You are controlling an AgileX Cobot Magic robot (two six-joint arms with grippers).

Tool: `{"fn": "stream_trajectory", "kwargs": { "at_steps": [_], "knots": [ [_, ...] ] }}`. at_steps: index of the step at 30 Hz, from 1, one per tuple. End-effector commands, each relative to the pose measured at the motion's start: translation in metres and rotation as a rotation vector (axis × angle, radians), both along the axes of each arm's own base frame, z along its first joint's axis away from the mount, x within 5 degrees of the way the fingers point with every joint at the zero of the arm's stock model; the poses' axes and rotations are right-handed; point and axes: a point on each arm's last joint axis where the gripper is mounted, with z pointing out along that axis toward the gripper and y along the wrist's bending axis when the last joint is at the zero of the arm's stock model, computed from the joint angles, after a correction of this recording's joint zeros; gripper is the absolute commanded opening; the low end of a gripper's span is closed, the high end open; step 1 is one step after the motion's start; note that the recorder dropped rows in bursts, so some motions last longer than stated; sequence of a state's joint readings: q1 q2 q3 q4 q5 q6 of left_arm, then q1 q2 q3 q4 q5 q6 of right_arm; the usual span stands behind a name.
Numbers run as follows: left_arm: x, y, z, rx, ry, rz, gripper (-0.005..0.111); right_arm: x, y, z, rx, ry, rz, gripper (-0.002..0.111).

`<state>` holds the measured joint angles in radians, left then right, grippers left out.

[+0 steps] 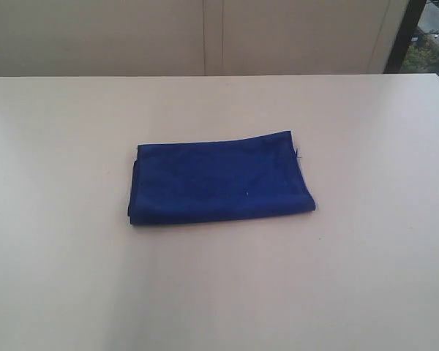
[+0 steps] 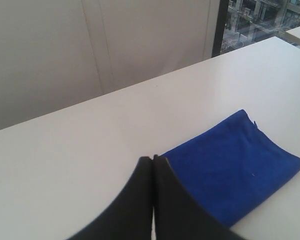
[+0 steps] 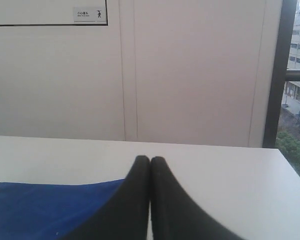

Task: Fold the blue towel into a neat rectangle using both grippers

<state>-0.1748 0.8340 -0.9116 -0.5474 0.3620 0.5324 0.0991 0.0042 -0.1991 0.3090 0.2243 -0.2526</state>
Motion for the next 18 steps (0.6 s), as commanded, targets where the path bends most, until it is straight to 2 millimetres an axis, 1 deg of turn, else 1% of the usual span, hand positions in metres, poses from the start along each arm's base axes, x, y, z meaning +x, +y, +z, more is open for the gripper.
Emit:
{"fn": "stream_trajectory", "kwargs": {
  "at_steps": [1,8,18],
  "knots": [
    [-0.0021,-0.0003,-0.0003,-0.015,0.005,-0.004,0.000,0.0000,-0.0011,-0.0011,-0.035,-0.007,-0.019,0.000],
    [-0.0021,-0.0003,-0.0003,-0.015,0.005,-0.004,0.000,0.0005,-0.0045,-0.0017,0.003,0.006,-0.054,0.000],
    [-0.0021,-0.0003,-0.0003,-0.015,0.005,-0.004,0.000,0.0013,-0.0058,-0.0040,-0.014,0.012,-0.071,0.000]
  ]
}}
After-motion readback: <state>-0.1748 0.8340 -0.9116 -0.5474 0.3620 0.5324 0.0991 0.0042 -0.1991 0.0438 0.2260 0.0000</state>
